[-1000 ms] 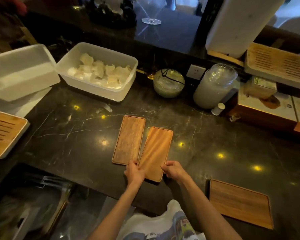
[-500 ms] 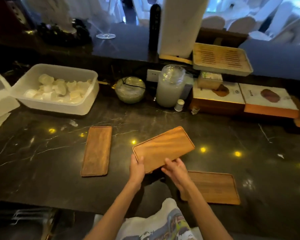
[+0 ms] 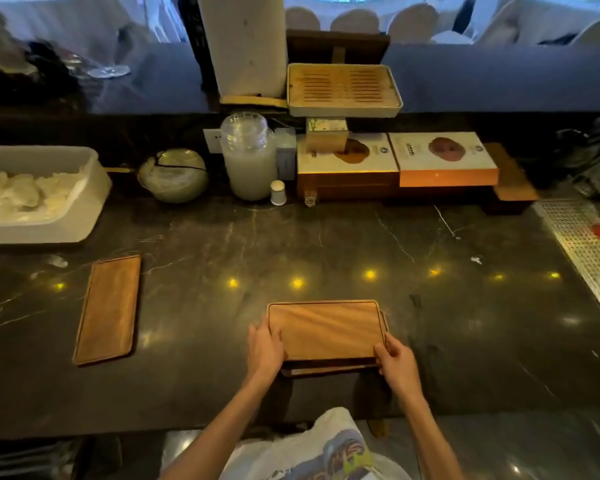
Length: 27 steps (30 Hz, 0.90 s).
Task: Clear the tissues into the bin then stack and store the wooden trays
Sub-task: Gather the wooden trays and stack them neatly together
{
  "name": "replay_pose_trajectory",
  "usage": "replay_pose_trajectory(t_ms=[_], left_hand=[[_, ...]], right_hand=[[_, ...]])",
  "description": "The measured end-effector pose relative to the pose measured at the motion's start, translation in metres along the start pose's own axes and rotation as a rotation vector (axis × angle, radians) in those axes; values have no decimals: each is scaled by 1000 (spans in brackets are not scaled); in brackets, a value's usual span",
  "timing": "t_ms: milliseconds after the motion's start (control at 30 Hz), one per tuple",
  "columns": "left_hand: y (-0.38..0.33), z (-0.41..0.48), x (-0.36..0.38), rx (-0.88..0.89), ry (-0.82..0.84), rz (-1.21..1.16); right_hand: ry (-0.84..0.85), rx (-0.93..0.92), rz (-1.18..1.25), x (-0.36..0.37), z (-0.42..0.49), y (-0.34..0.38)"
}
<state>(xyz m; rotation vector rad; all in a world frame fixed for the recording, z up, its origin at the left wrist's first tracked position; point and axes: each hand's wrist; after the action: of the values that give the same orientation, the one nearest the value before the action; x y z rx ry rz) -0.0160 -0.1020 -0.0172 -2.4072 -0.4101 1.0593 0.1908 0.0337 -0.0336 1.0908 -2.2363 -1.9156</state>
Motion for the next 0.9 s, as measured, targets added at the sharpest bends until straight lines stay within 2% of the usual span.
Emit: replay_pose_trajectory(t_ms=[133,367,500,700,900], left_hand=[[-2,-7,20,-85,-22,116],[2,-15,37,-89,-37,134],[5,-15,39,-92,-30,105],[13,-25,43,-40,33,-125],[22,-21,36,18,22,-127]], right_hand=[[118,-120,-204,-15,1,-15],[200,-72,-250,-22,-4,-29],[166,-42,-337,-21,-5,-33],[179,-43,-27,-10,-9,-26],[155,-71,-138,-4,-6,-25]])
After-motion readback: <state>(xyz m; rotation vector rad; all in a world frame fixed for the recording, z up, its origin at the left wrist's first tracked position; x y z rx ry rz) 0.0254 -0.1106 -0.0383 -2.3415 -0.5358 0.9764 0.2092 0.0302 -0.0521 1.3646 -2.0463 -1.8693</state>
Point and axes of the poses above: each hand's wrist, its own z-axis towards the middle knuckle, its own x-axis out of the palm, y = z × x, and after that the axes turned 14 degrees about -x, right-handed
